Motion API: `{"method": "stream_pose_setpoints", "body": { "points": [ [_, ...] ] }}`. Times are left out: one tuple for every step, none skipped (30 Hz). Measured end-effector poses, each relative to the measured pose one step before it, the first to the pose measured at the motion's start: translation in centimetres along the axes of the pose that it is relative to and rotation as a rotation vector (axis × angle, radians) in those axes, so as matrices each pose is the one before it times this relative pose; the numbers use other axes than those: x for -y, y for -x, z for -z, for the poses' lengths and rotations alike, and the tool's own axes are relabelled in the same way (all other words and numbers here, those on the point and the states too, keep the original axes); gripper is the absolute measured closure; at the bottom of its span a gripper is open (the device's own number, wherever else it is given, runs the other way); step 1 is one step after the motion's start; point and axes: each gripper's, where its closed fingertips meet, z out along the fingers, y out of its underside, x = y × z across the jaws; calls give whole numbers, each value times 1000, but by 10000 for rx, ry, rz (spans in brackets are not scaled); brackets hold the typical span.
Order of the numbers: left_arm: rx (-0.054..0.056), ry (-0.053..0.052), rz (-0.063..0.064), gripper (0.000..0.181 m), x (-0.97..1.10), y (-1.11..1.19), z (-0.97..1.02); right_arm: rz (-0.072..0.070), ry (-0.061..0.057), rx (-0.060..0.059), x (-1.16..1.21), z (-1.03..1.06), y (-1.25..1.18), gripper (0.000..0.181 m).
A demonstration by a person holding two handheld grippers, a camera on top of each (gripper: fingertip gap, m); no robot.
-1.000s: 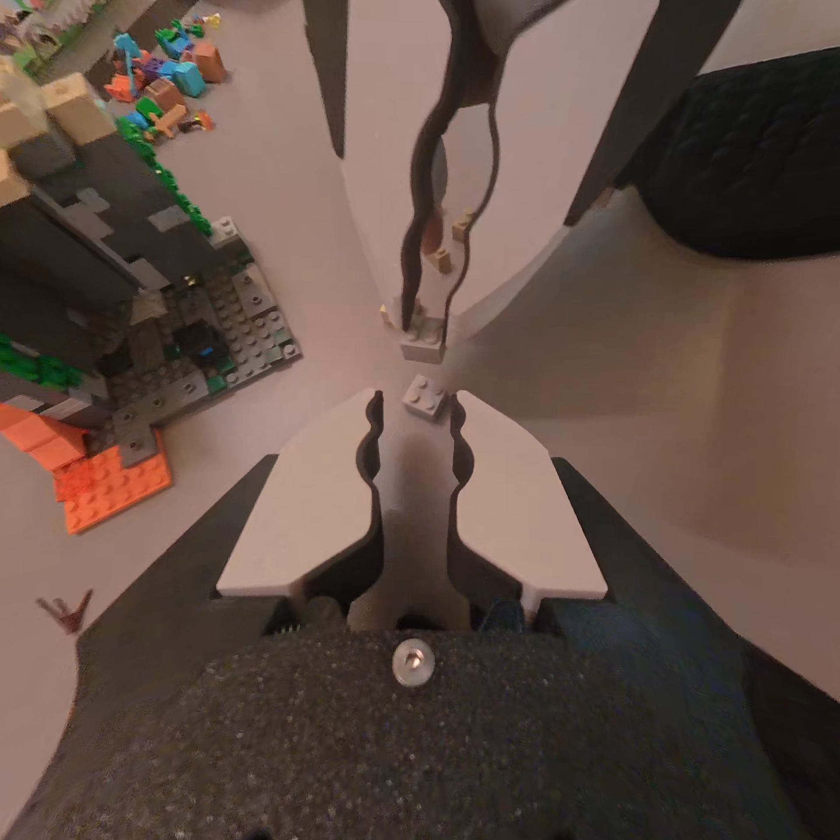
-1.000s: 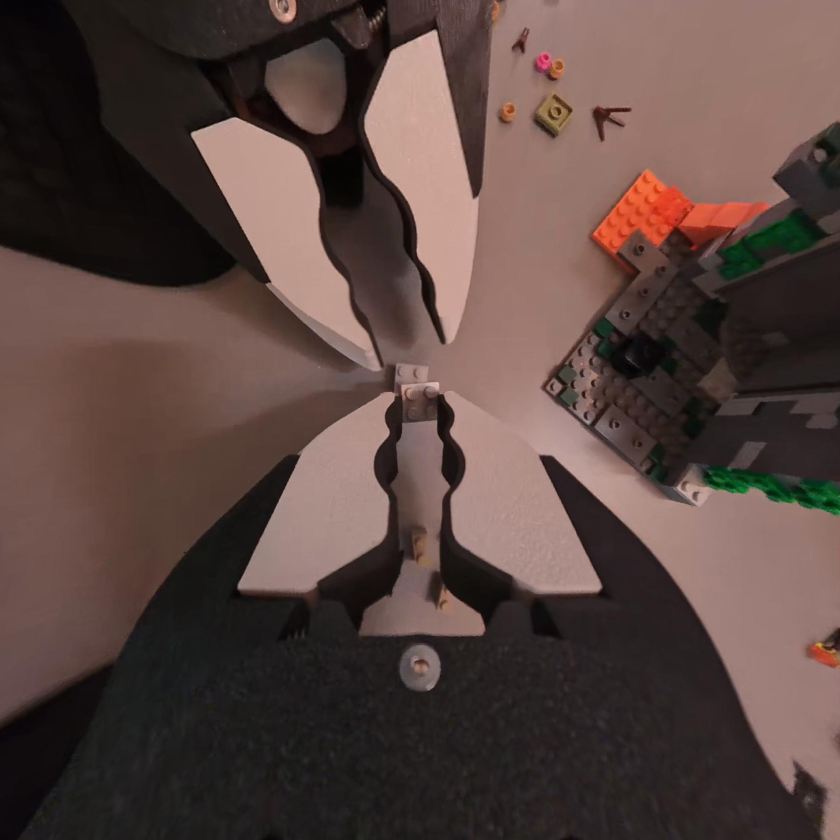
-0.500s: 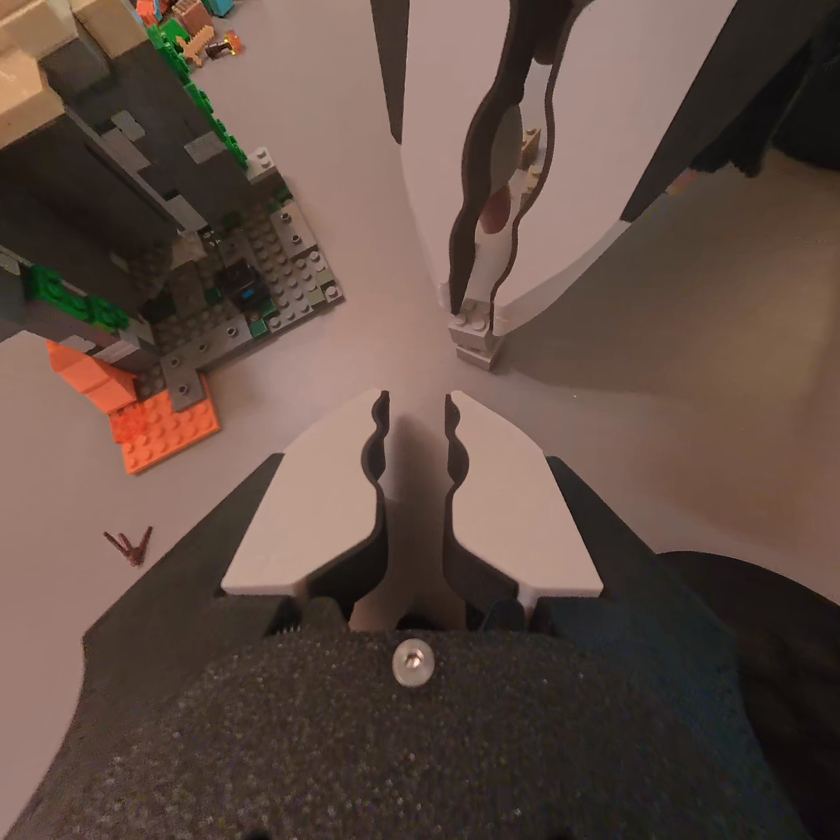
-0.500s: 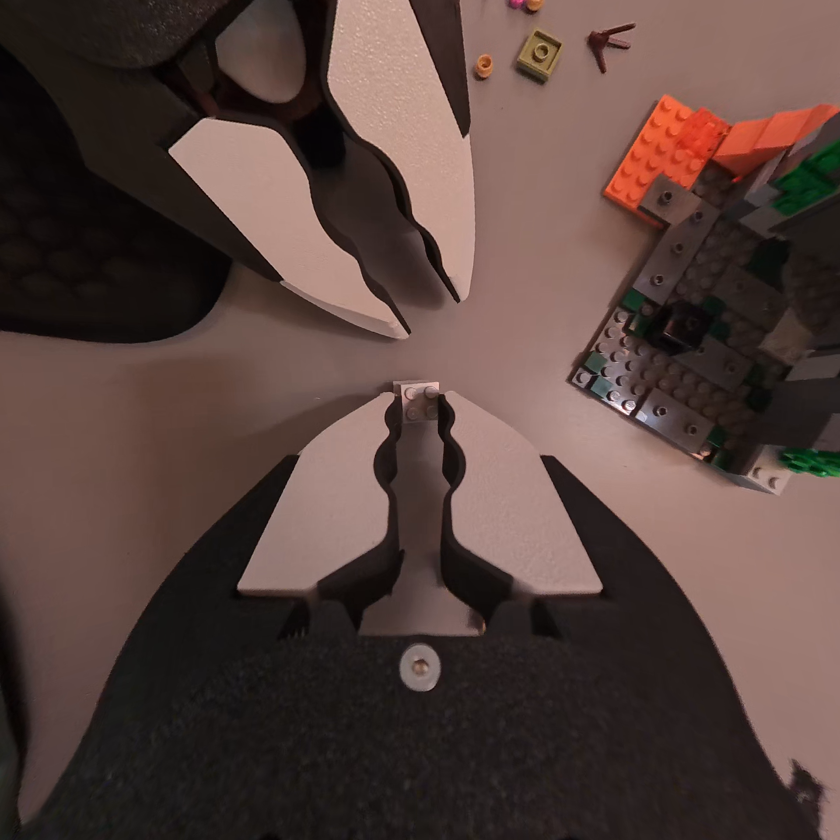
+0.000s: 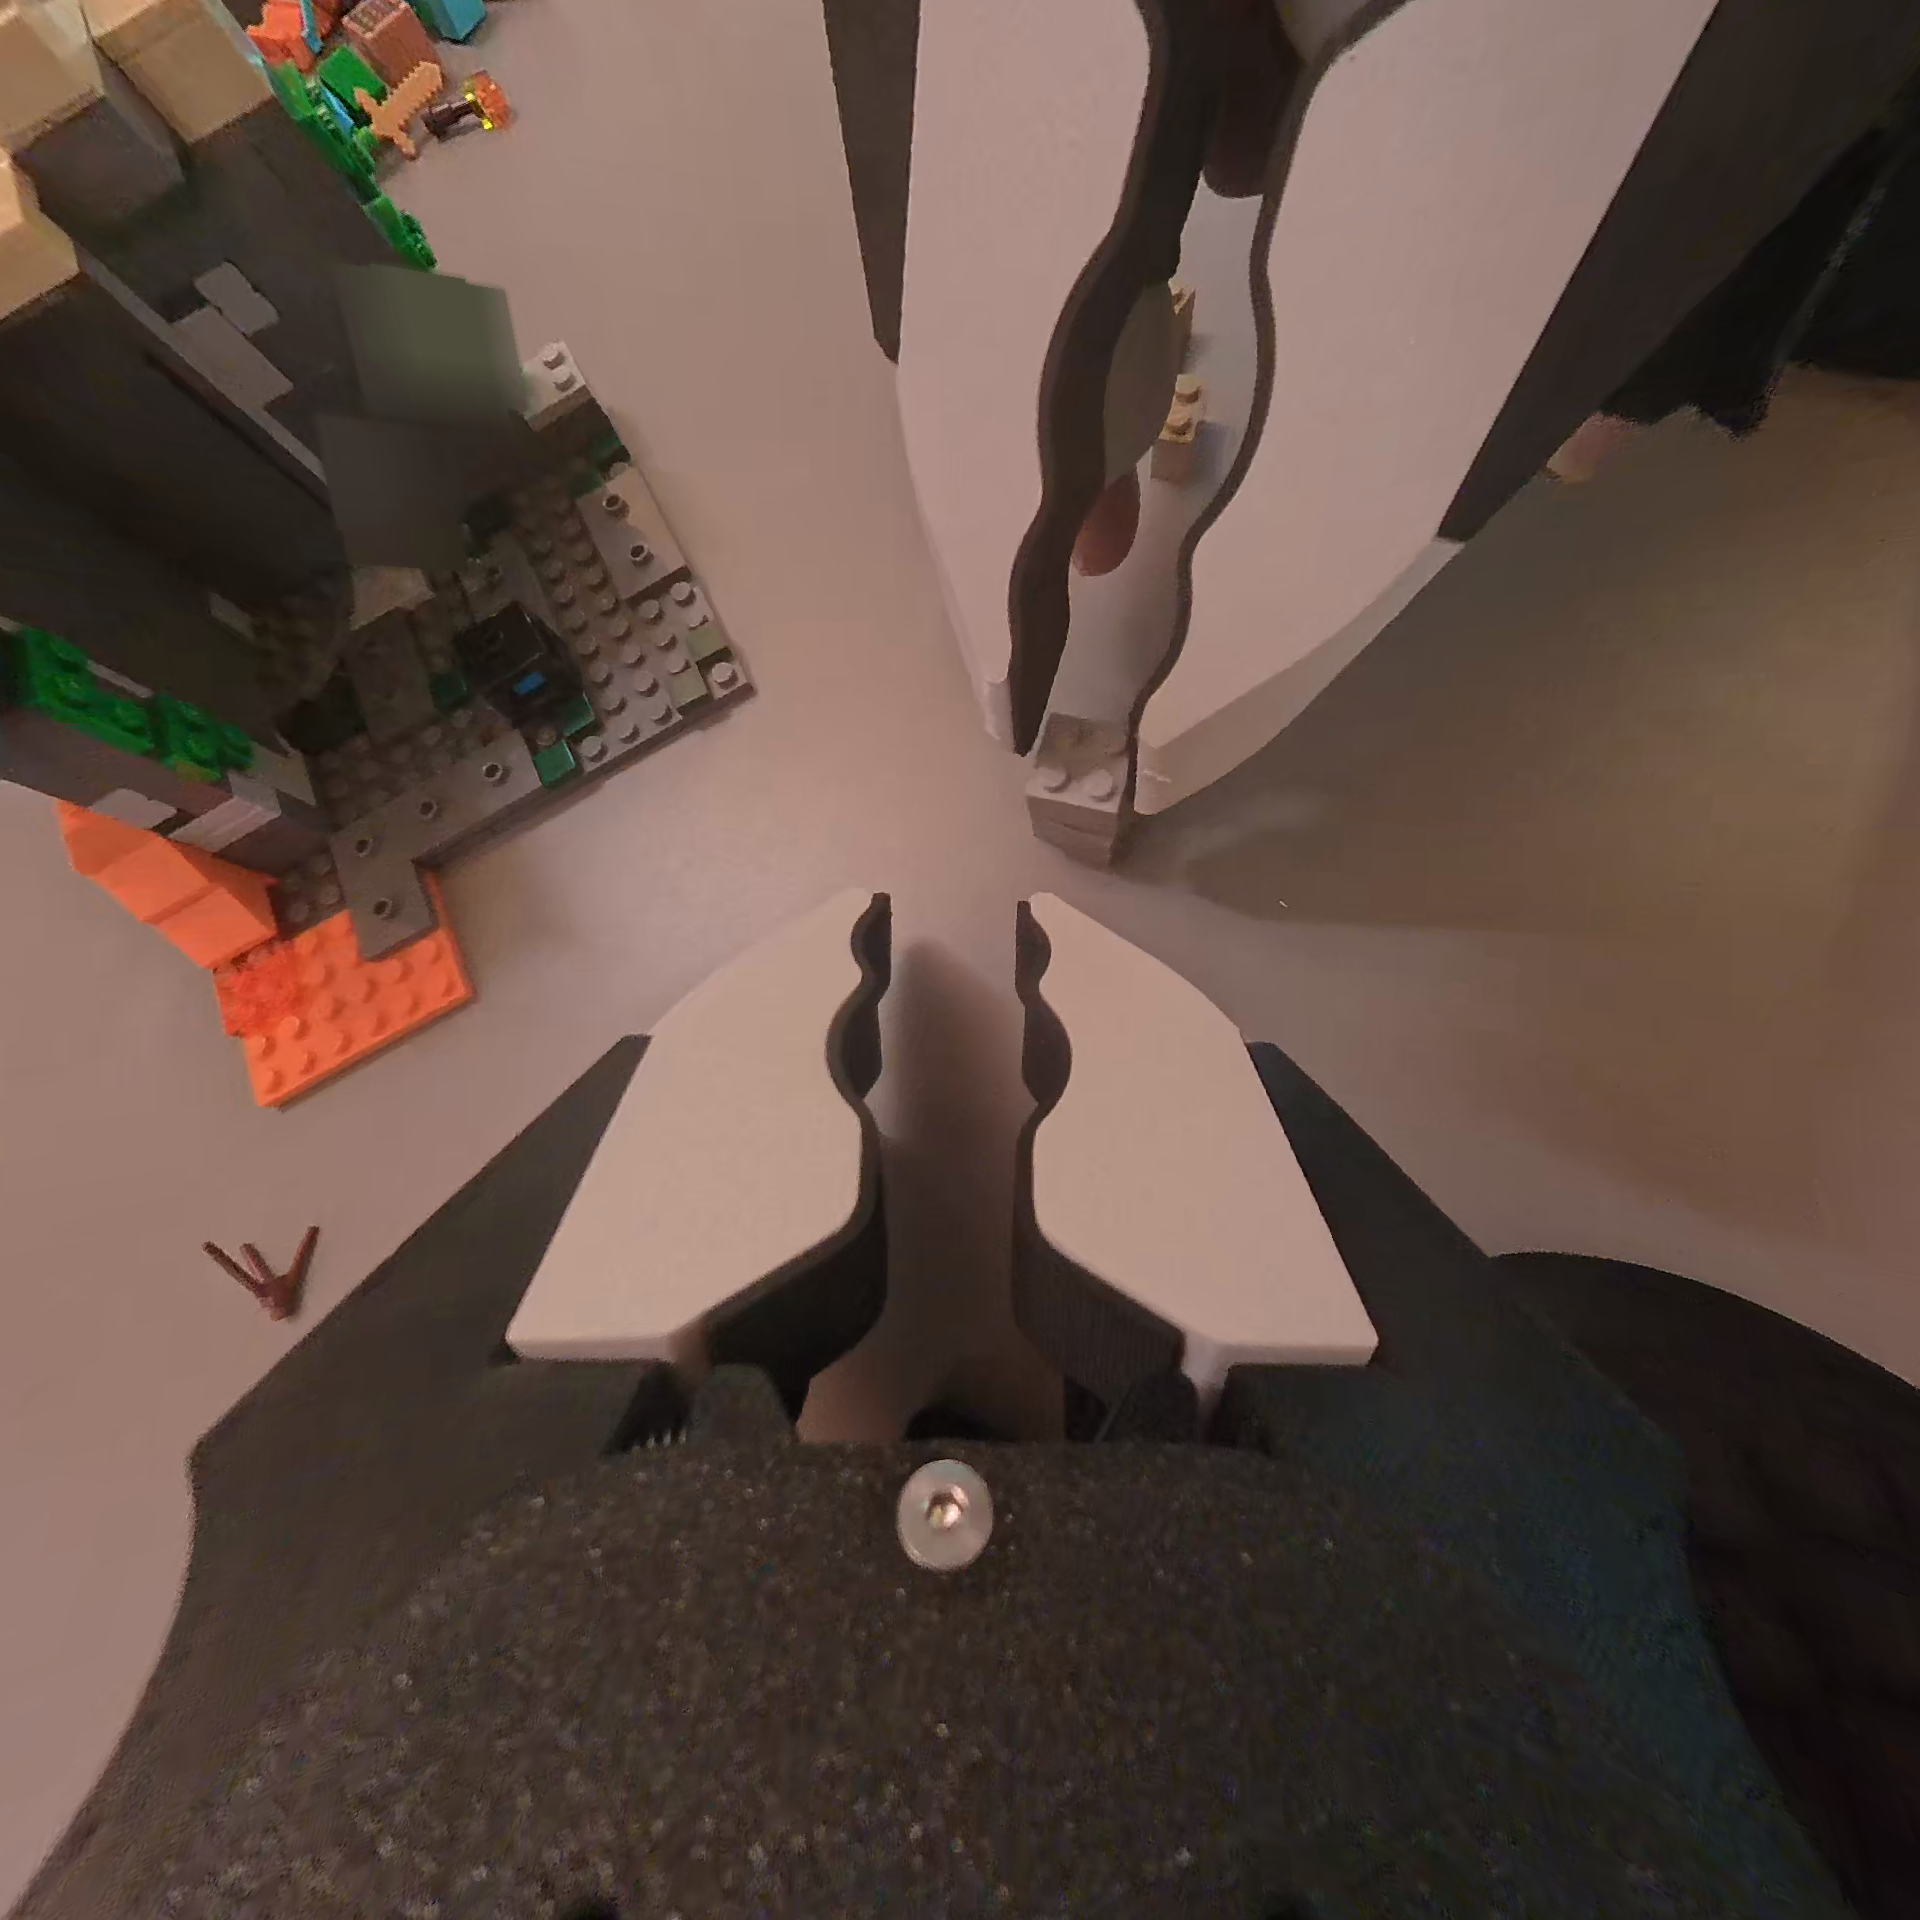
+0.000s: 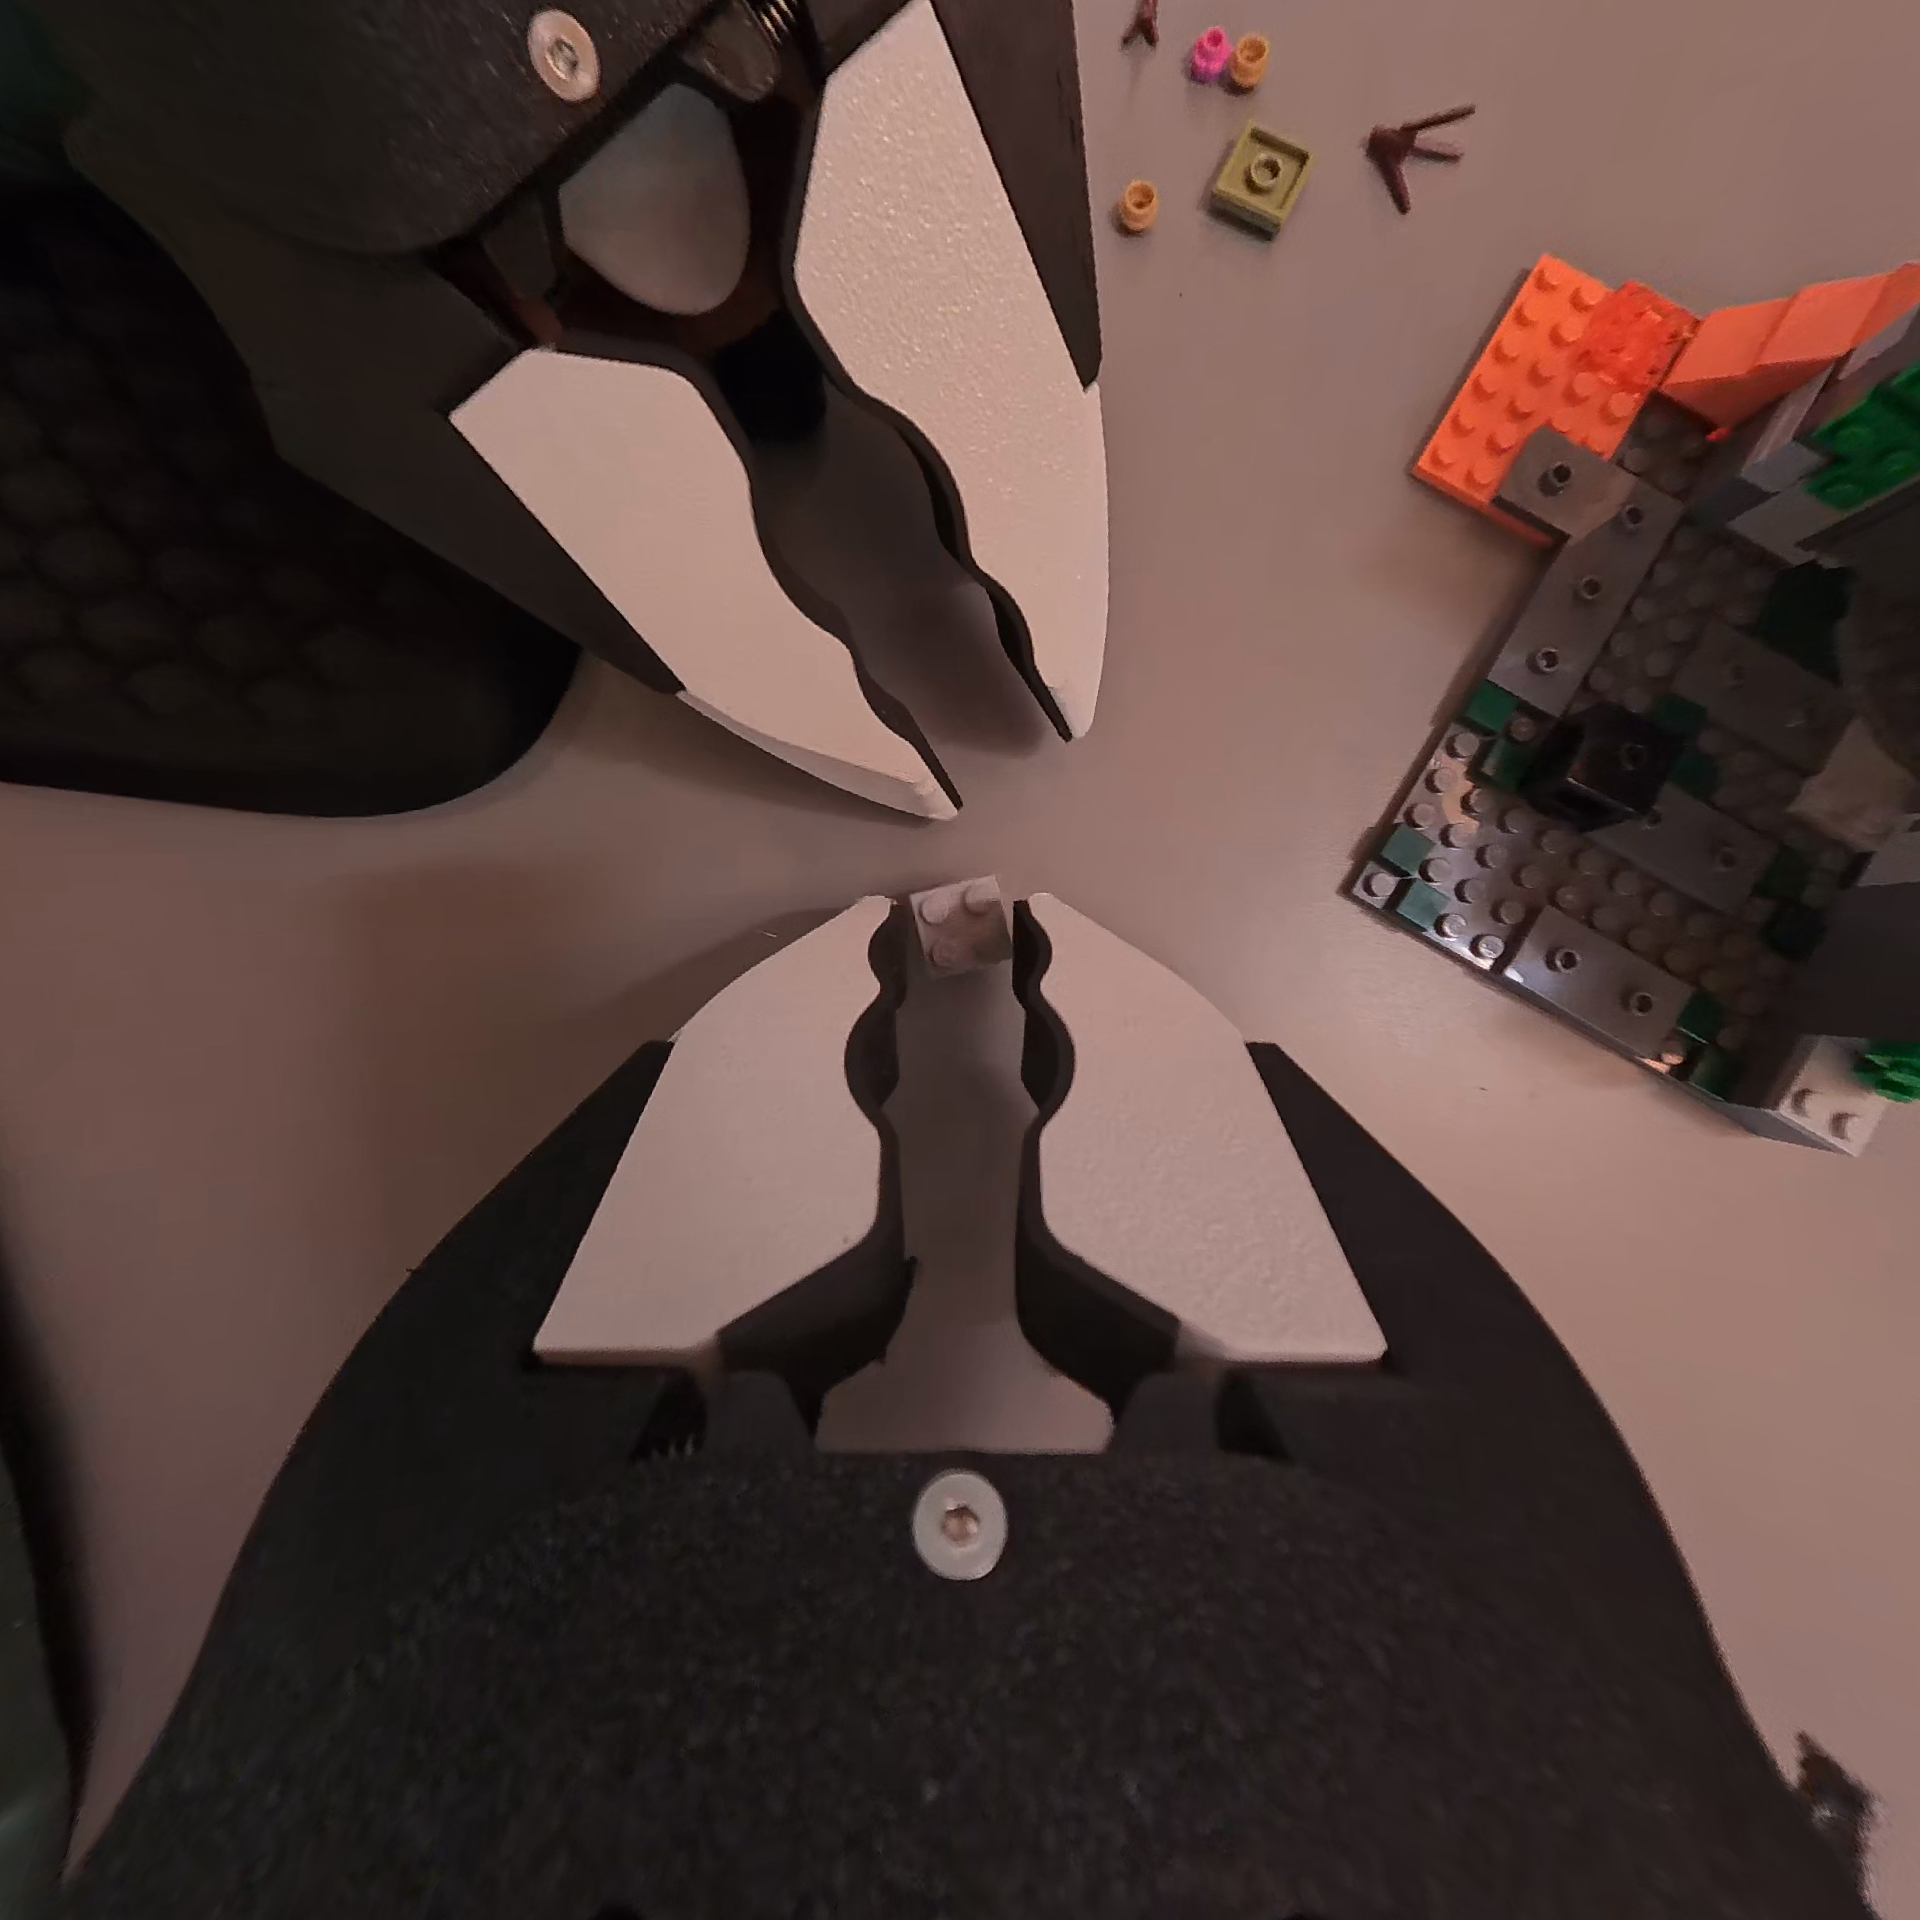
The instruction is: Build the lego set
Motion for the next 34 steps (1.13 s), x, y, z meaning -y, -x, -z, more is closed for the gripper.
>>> {"method": "stream_pose_setpoints", "body": {
  "points": [
    [-9,-20,-15,159,38,-37,11,35,-63,8,53,80,95,162],
    [-11,-6,-6,159,17,-30,6,39,-21,5,-14,57,97,162],
    [-16,-6,1,159,12,-35,-6,36,-12,-25,-36,48,40,162],
    [-15,-4,-3,159,7,-40,0,39,-8,-41,-61,54,-4,161],
    [-20,-5,-9,159,15,-46,-7,49,-18,-19,-58,66,7,160],
    [-18,-6,-12,159,7,-45,3,42,-39,-25,-65,88,-27,159],
    [-15,-10,-9,159,21,-37,20,40,-54,-42,-93,112,-79,156],
    [-35,-22,-10,159,37,-61,11,38,-33,-28,-164,98,-90,154],
    [-46,-32,-16,159,54,-82,32,16,13,-3,-267,52,-51,152],
    [-35,-31,-12,159,48,-57,34,-19,34,13,-294,-19,-23,150],
    [-15,-27,1,159,51,-8,37,-55,23,8,-248,-87,16,149],
    [-20,-11,6,160,18,-12,30,-40,21,9,-165,-145,89,149],
    [-9,-13,15,160,14,31,28,3,20,-30,-80,-181,69,148],
    [-11,-17,20,160,8,12,41,40,18,-70,19,-199,5,148],
    [-31,-22,9,160,19,-20,35,55,39,-51,48,-210,13,148],
    [-29,-26,-3,161,28,-25,47,57,96,4,14,-219,55,148],
    [-34,-29,-14,161,34,-46,48,64,126,-18,-7,-230,-9,149],
    [-43,-25,-25,161,27,-59,54,79,129,-59,-23,-215,-104,149],
    [-31,-10,-23,161,3,-32,67,74,113,-35,-21,-187,-89,149],
    [-25,-12,-26,161,4,-31,70,57,75,11,15,-145,-30,150],
    [-24,-27,-28,161,46,-25,79,43,41,43,39,-109,10,152],
    [-23,-38,-28,161,66,-31,82,42,17,69,39,-60,61,157],
    [-12,-54,-41,161,98,-29,78,55,20,41,20,-25,35,163],
    [-13,-65,-67,161,125,-55,80,60,5,16,14,-20,-12,164],
    [-17,-73,-85,161,150,-86,67,40,12,48,-17,8,3,164],
    [-41,-79,-99,160,168,-143,61,18,18,91,-60,33,26,164],
    [-39,-88,-102,159,185,-157,38,13,3,128,-78,102,39,164],
    [-49,-88,-106,159,199,-184,28,34,-29,163,-53,172,52,164],
    [-34,-106,-133,159,233,-188,16,53,-9,167,-83,260,39,164],
    [16,-131,-162,158,285,-149,22,68,-4,187,-79,365,53,164],
    [27,-198,-191,158,432,-185,46,76,-56,277,14,492,190,164],
    [-5,-257,-184,158,566,-266,74,64,-107,346,99,594,275,164],
    [53,-283,-166,158,650,-207,57,67,-108,357,115,652,307,164],
    [45,-209,-174,157,565,-208,48,80,-73,262,63,640,183,164]
  ]
}}
